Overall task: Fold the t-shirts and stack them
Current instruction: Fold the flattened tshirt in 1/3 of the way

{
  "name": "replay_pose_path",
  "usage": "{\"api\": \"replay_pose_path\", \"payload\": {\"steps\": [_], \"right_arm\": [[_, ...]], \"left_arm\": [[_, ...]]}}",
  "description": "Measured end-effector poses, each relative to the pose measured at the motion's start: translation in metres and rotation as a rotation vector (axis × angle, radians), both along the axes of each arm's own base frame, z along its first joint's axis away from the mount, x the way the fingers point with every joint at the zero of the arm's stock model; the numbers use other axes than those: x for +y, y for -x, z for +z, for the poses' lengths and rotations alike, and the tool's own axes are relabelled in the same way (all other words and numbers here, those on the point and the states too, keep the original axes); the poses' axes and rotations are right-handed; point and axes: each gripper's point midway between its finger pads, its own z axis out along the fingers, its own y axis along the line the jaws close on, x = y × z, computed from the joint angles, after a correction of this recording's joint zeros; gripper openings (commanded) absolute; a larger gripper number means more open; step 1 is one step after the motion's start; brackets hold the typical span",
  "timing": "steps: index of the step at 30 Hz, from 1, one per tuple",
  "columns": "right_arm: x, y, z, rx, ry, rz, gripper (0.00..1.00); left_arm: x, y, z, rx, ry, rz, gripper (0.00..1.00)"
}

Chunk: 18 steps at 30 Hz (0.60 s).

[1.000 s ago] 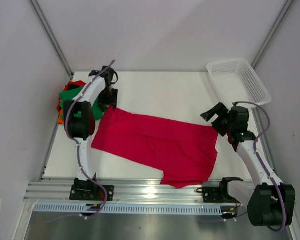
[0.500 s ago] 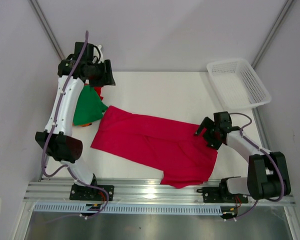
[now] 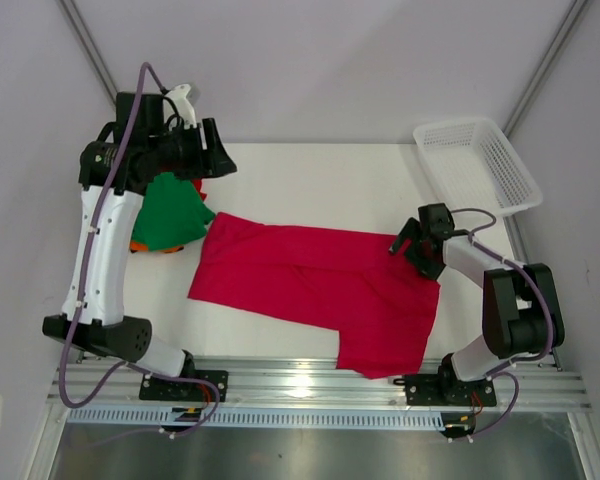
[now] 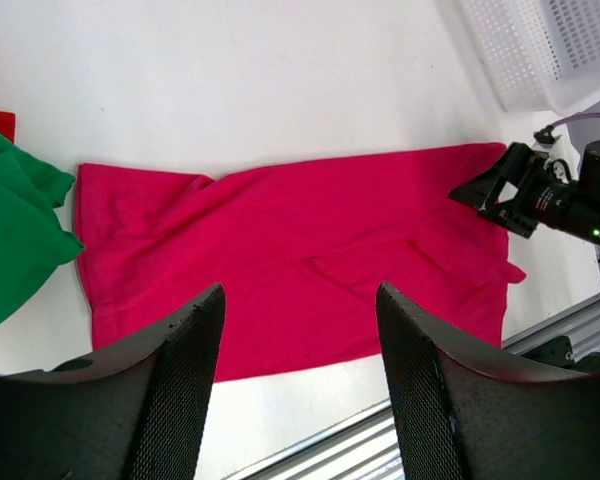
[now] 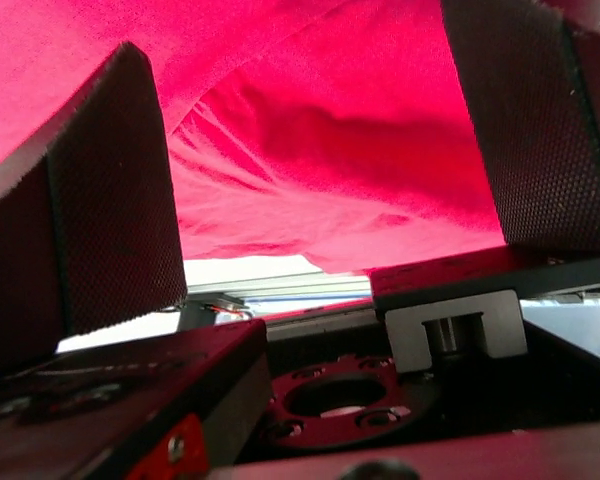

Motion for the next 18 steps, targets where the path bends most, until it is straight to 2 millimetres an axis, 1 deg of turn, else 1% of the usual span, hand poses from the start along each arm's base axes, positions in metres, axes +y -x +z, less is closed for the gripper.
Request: {"api": "replay_pose_path", "payload": {"steps": [2,5,14,18], "right_arm": [[-0.007,-0.001,-0.001,0.003,0.023,-0.018,0.99],[-0.016,-0.001,-0.002,0.007,0.047,-0.04,0.99],[-0.036,-0.008,-0.002,-0.004,0.115,-0.019,0.99],[-0.043,-0.02,0.003,-0.051,0.144,0.011,0.99]], "left_arm": [[0.002,0.005,0.007,-0.023,0.0,0.004,0.65],[0.003,0.006,0.009,-0.03,-0.003,0.009,0.66],[0.001,-0.001,-0.001,0.001,-0.006,0.007,0.65],[-0.001,-0.002,-0.004,0.012,-0.002,-0.001,0.65]]}}
